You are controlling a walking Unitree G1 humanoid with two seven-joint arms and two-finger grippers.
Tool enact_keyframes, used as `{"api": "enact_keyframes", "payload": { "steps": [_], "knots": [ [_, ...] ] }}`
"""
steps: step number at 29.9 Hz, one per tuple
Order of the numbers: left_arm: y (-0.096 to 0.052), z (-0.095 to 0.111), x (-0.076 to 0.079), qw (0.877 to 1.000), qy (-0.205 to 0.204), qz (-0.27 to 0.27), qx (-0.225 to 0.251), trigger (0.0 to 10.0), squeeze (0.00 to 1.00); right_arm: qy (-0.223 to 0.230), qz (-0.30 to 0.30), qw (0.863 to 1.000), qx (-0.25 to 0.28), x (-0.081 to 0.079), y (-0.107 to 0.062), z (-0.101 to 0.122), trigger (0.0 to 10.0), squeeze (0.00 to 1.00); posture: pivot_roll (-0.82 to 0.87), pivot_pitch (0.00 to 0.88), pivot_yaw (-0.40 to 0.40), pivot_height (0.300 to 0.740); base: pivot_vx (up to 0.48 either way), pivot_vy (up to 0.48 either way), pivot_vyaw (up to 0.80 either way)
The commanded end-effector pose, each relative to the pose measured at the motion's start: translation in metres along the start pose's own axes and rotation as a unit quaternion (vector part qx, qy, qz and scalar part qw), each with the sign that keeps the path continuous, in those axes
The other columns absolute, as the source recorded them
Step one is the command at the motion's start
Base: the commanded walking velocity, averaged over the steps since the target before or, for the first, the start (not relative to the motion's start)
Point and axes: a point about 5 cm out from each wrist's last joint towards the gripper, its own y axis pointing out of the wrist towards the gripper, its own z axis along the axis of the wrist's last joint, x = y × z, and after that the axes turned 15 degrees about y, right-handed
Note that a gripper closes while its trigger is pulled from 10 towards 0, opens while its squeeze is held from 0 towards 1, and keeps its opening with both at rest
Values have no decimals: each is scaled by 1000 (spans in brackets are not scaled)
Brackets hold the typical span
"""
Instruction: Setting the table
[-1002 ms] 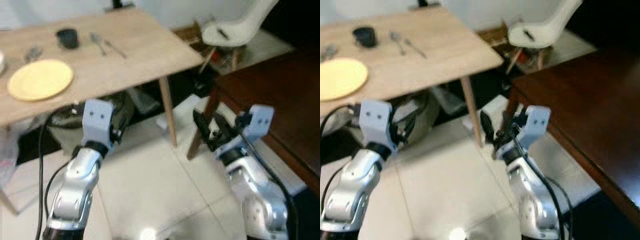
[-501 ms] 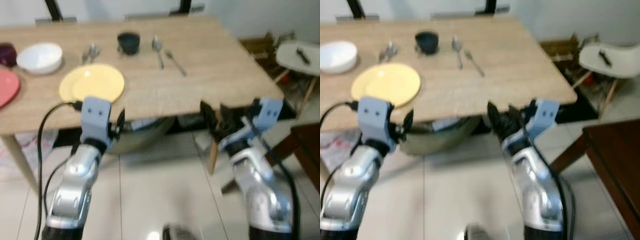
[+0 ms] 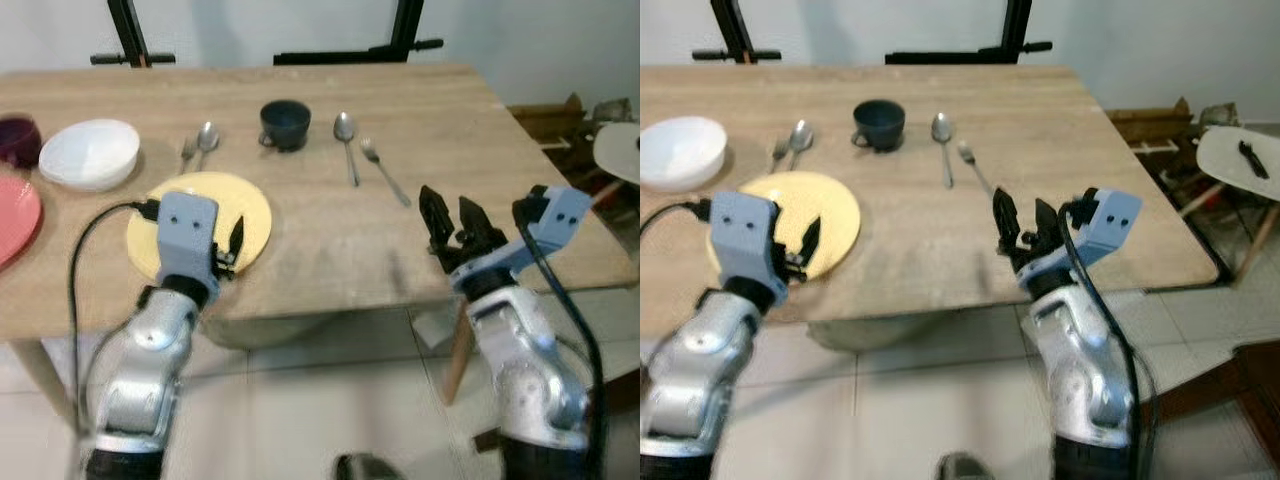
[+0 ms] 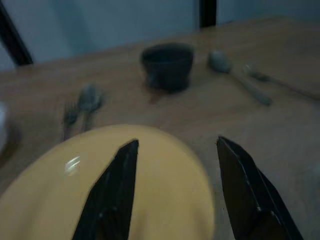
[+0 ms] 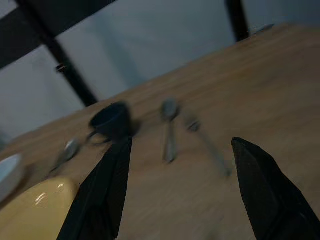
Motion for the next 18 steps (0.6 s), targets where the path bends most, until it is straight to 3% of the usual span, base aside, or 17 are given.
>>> {"api": "enact_keyframes", "payload": {
  "steps": [1,11,18],
  "knots": [
    [-3,-8,-3,1000,6,5,-15,10000,0,-4,-1,1000,4,-1,1,-1,10000,0,-124,43,40,740,480,0,0],
    [-2,-8,-2,1000,11,0,-14,10000,0,-18,0,1000,8,0,4,2,10000,0,-125,38,38,740,410,0,0],
    [-5,-4,-1,999,18,-38,5,10000,0,-55,14,998,-12,3,5,-1,10000,0,-124,38,36,740,0,0,0]
  ]
}}
